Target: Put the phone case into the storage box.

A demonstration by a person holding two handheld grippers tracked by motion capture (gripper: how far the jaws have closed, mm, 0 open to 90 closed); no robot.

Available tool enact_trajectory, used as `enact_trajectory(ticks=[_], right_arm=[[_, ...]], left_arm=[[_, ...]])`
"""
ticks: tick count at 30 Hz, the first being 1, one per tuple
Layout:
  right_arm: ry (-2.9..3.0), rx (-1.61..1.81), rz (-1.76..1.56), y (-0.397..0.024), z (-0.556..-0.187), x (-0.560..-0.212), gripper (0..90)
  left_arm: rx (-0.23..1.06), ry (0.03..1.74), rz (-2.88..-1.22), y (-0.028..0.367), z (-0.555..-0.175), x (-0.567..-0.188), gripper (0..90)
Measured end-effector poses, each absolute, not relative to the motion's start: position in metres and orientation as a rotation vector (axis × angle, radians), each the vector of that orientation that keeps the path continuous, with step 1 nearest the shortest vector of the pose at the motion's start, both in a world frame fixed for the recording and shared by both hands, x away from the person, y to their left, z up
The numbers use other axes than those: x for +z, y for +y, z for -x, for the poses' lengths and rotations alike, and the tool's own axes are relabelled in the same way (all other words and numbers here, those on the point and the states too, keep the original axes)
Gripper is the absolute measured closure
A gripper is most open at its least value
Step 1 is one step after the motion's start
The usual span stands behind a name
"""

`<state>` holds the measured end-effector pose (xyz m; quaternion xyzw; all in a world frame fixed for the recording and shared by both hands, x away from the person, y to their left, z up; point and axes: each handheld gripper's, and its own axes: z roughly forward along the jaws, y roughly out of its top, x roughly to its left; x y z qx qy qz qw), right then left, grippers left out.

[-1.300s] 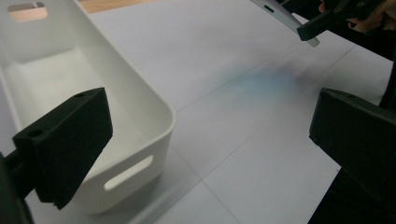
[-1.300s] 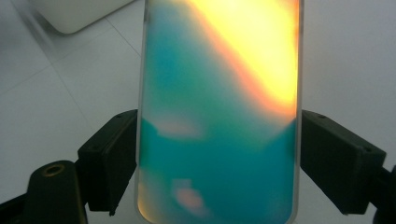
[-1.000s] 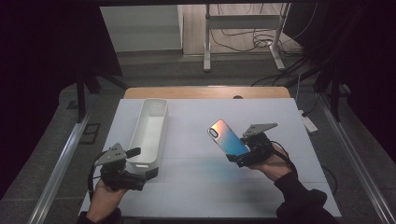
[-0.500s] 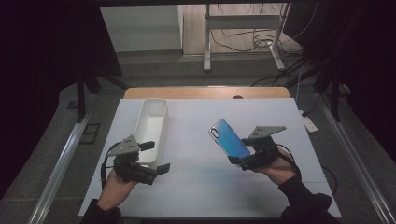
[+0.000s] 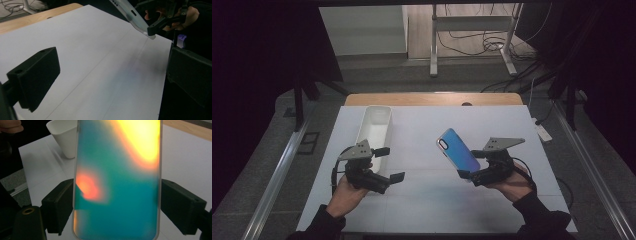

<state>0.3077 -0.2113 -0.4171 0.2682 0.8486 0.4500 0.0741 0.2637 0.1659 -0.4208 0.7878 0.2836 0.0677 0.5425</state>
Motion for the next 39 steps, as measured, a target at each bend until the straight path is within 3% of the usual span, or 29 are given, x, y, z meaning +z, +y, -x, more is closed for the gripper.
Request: enact_trajectory(ticks=[39], right_arm=[[2.578, 1.519, -0.684, -0.205, -0.288, -0.410, 16.7]], left_arm=[[-0.006, 0.434, -1.910, 0.105, -0.284, -0.413, 0.0]])
